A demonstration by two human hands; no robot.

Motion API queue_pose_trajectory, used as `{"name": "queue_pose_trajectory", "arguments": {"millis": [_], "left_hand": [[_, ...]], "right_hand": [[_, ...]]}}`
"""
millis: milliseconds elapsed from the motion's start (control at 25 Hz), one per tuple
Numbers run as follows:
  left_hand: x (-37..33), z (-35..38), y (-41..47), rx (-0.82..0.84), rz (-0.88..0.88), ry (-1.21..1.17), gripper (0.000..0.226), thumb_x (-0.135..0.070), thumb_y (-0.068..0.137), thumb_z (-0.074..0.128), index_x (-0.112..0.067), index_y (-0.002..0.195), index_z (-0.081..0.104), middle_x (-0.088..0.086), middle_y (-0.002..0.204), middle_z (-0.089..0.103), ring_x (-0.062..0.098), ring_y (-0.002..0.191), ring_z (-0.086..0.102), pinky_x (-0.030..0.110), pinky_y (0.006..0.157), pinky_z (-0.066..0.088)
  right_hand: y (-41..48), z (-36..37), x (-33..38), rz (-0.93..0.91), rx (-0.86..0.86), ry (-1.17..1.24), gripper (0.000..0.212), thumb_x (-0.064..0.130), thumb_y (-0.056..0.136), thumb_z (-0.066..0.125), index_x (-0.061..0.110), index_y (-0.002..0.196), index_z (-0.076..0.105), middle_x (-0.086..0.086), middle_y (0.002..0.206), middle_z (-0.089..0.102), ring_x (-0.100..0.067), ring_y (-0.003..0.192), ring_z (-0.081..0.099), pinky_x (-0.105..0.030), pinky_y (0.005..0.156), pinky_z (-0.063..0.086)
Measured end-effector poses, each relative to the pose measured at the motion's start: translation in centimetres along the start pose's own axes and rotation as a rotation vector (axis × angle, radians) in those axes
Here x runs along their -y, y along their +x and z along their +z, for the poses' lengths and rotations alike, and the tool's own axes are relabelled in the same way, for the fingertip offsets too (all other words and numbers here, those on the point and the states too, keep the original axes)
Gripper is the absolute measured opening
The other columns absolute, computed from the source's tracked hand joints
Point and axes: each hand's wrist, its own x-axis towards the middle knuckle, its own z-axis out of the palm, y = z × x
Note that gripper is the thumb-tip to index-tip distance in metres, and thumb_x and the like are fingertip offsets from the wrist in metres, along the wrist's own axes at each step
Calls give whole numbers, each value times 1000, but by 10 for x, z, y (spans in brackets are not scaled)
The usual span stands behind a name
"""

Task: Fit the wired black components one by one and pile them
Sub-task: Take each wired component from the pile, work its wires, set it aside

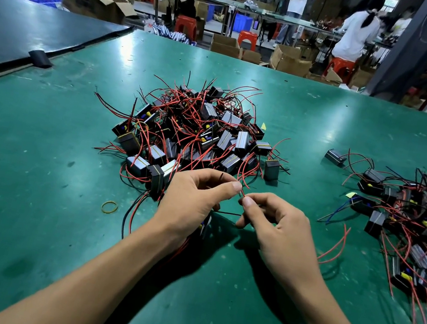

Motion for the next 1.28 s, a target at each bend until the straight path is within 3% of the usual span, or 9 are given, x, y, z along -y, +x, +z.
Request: {"name": "queue_pose_trajectory", "arguments": {"millis": [200,360,480,640,760,920,1120,1280], "left_hand": [[-3,3,-2,-14,63,51,5,-11,83,75,-11,78,73,-10,63,64,1,53,49,13,56,43],[-8,0,-4,34,169,202,7,-10,86,70,-9,80,71,-4,64,60,5,56,46,19,58,43],[-10,-1,-8,71,302,382,4,-8,86,69,-9,82,71,-2,65,61,6,54,47,18,55,42],[-6,-3,-12,125,496,618,5,-10,87,68,-10,91,71,-1,77,66,17,68,61,37,66,52],[-3,-4,-12,118,569,687,7,-12,87,69,-10,93,70,-1,81,66,16,72,61,39,68,51],[-1,-2,-12,108,583,722,7,-18,88,68,-14,94,69,-5,82,64,13,74,60,39,69,51],[0,0,-10,66,542,638,5,-16,88,70,-14,92,70,-4,82,67,15,75,63,40,71,52],[-3,2,-10,63,457,535,5,-14,86,73,-13,91,74,-3,81,71,10,73,65,31,72,53]], "right_hand": [[0,-2,1,9,32,-22,13,28,95,66,26,84,71,10,71,74,1,65,62,-14,65,42],[1,-5,6,-41,-44,3,9,26,91,71,27,99,74,12,85,74,-6,82,69,-29,77,56],[-1,-3,13,-148,-106,-14,16,25,90,72,28,105,75,14,93,74,-6,88,69,-24,76,54],[-3,-2,12,-132,-143,0,1,23,87,76,23,86,77,14,79,74,-3,76,69,-13,74,49],[-3,-2,9,-88,-144,-26,9,27,88,75,25,79,75,17,71,71,3,64,62,-11,64,45],[-3,1,7,-76,-137,-50,18,23,93,69,26,75,71,19,68,68,4,60,56,-11,61,42],[1,0,7,-3,-91,71,14,21,95,66,19,82,71,15,68,66,0,63,55,-17,65,45],[2,-4,9,40,-13,217,12,18,96,65,15,86,71,13,68,65,-2,64,55,-16,65,45]]}}
